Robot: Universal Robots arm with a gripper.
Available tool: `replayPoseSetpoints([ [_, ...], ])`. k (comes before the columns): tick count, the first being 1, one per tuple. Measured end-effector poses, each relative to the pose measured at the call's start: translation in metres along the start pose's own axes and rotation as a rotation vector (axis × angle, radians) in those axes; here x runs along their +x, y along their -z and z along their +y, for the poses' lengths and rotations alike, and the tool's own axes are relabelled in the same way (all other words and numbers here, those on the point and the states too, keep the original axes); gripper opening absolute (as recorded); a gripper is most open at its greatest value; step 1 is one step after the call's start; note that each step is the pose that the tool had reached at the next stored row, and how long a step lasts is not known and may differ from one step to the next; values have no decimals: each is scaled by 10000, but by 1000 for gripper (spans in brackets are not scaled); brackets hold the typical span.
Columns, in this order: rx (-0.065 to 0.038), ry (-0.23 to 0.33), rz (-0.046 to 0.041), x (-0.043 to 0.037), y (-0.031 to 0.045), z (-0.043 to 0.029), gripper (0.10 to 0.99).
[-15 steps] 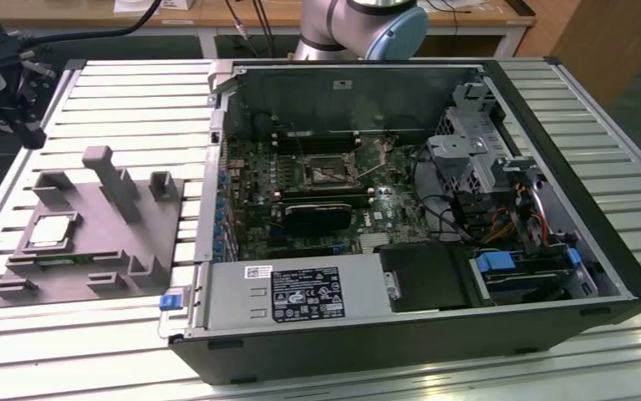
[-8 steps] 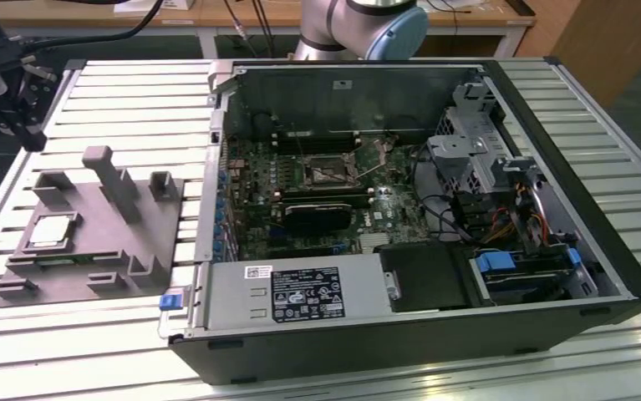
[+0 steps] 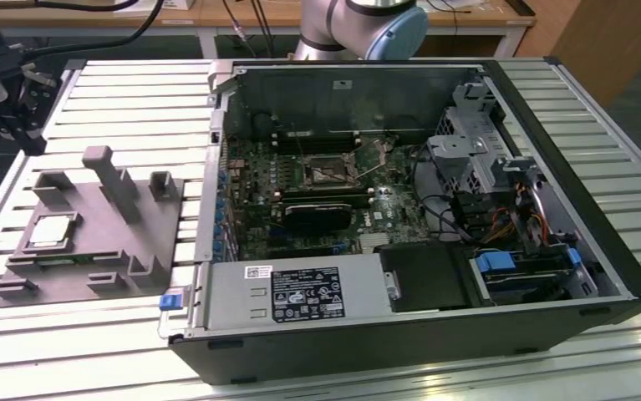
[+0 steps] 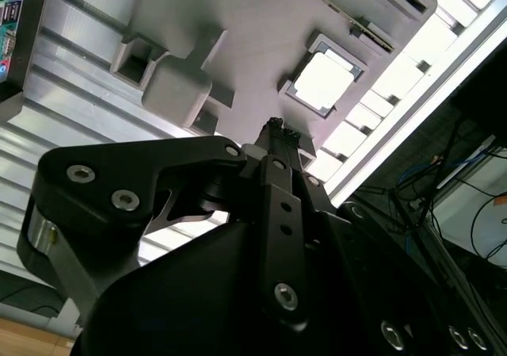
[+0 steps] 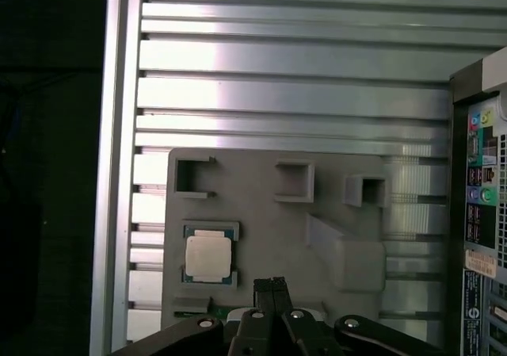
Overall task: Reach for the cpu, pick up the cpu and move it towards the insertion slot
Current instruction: 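Pick up the cpu and move it towards the insertion slot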
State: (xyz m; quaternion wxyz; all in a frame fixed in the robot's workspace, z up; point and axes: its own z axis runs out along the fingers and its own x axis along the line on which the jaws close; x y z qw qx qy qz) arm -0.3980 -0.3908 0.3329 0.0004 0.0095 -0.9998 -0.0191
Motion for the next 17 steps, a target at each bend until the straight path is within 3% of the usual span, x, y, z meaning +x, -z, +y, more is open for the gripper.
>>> replayPoseSetpoints([
  [17, 0, 1, 1, 129, -158, -16, 106],
])
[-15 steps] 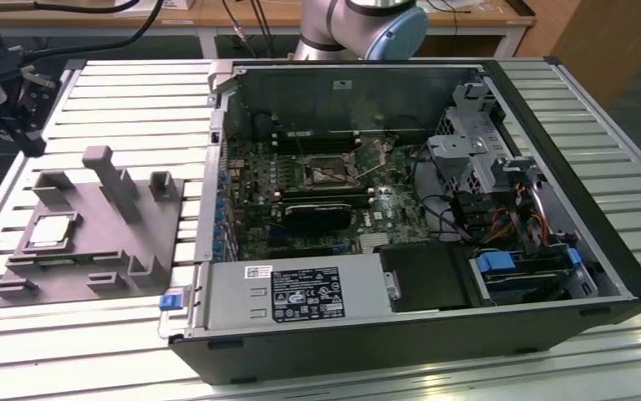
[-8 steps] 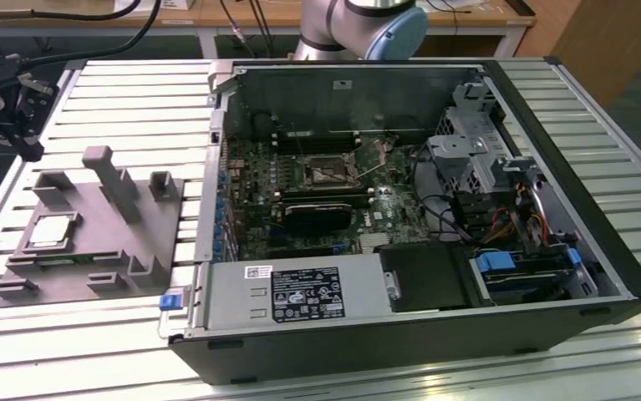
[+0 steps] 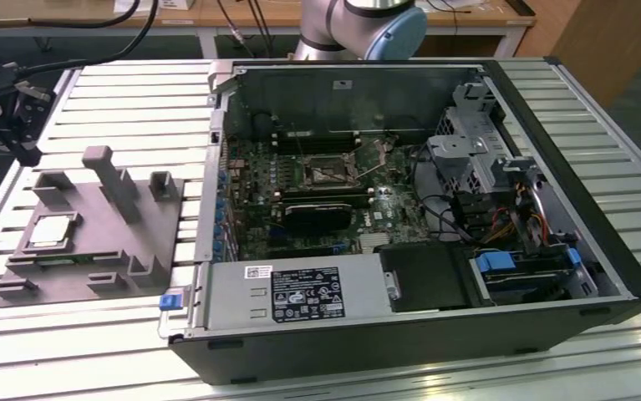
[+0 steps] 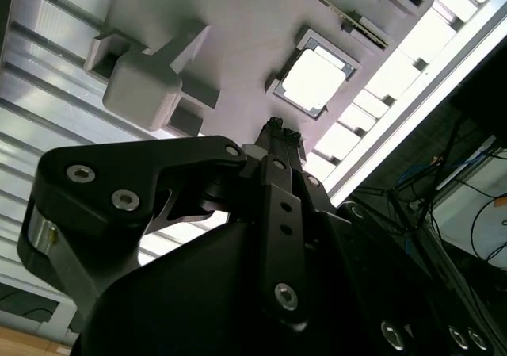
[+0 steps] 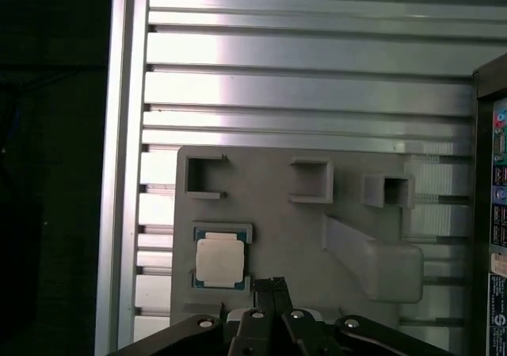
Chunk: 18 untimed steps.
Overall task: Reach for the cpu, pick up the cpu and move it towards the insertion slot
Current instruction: 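Pick up the cpu and move it towards the insertion slot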
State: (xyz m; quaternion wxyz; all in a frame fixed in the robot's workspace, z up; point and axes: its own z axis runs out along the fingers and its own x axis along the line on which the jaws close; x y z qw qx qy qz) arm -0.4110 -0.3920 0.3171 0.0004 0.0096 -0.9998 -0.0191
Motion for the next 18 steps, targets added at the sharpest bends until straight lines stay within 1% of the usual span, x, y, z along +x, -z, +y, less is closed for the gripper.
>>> replayPoseSetpoints([
  [7, 0, 0, -1, 66, -73, -3, 106],
  [18, -1, 0, -1, 173, -219, -7, 106],
])
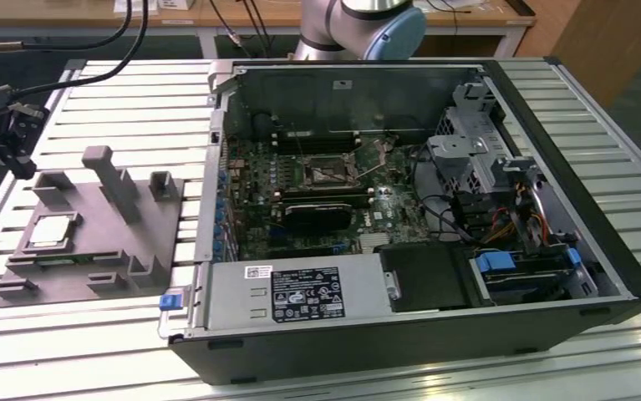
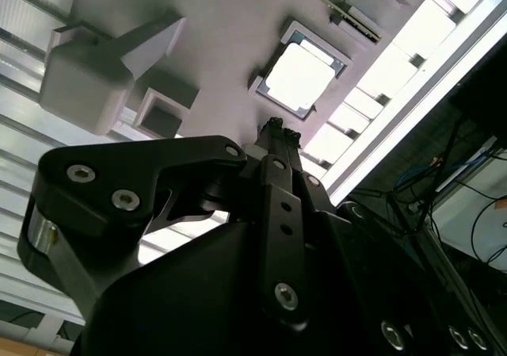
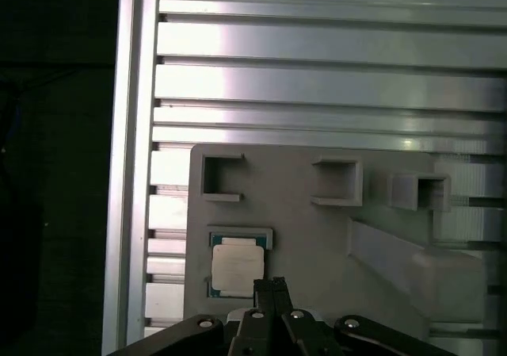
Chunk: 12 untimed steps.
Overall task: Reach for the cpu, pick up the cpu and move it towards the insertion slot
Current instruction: 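Pick up the cpu and move it towards the insertion slot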
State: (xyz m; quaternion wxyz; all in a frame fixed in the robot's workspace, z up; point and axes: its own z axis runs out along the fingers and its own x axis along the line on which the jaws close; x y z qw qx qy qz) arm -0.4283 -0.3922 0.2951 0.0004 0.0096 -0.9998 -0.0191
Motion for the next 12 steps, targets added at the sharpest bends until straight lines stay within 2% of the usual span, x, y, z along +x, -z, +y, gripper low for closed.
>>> replayPoseSetpoints([
  [12, 1, 0, 1, 106, -163, -6, 106],
])
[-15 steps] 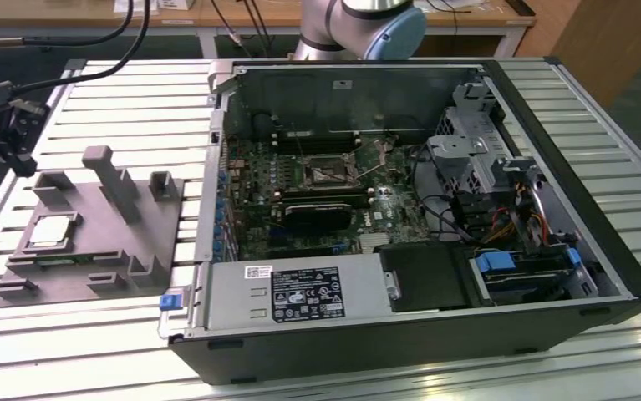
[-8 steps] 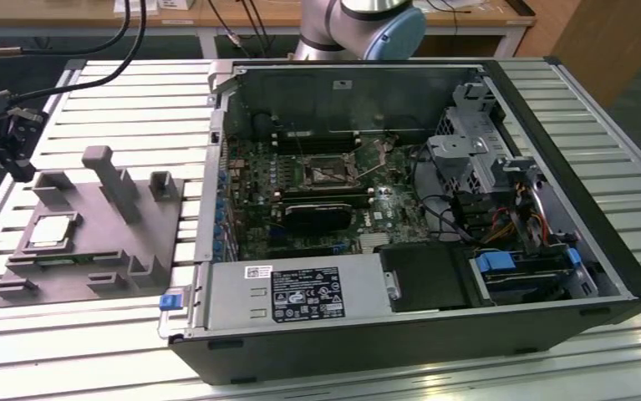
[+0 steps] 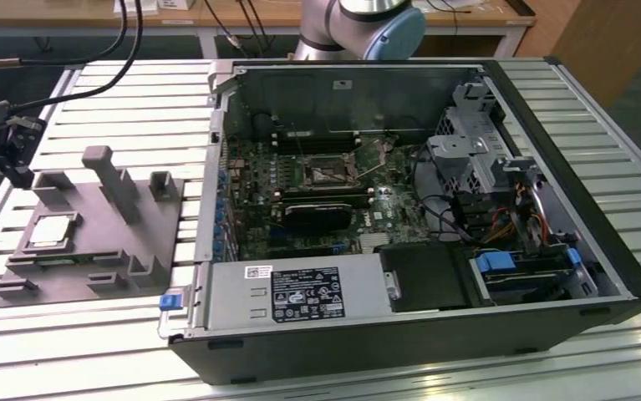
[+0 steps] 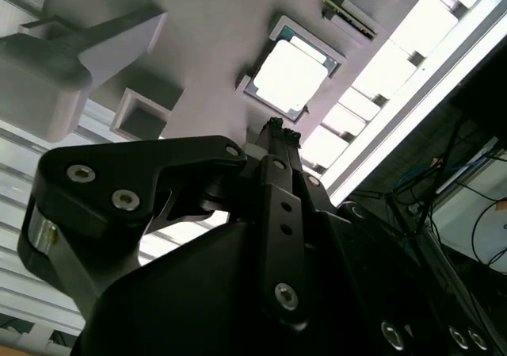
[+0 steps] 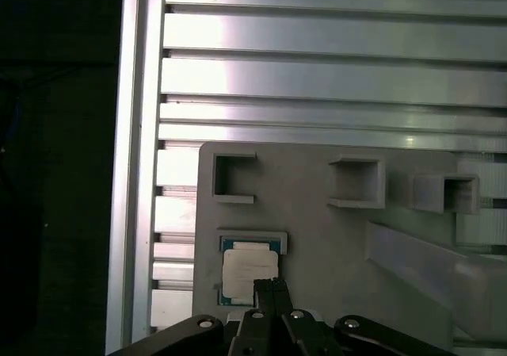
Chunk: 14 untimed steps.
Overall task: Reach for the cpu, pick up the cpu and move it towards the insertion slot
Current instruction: 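Pick up the cpu and move it towards the insertion slot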
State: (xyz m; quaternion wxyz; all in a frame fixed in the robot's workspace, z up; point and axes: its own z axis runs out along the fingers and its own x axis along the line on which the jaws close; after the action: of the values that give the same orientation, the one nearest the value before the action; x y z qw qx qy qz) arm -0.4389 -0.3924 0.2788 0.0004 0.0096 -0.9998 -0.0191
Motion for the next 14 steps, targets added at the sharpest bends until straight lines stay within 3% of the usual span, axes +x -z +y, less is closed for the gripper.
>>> replayPoseSetpoints([
  [14, -1, 0, 0, 72, -205, -11, 106],
])
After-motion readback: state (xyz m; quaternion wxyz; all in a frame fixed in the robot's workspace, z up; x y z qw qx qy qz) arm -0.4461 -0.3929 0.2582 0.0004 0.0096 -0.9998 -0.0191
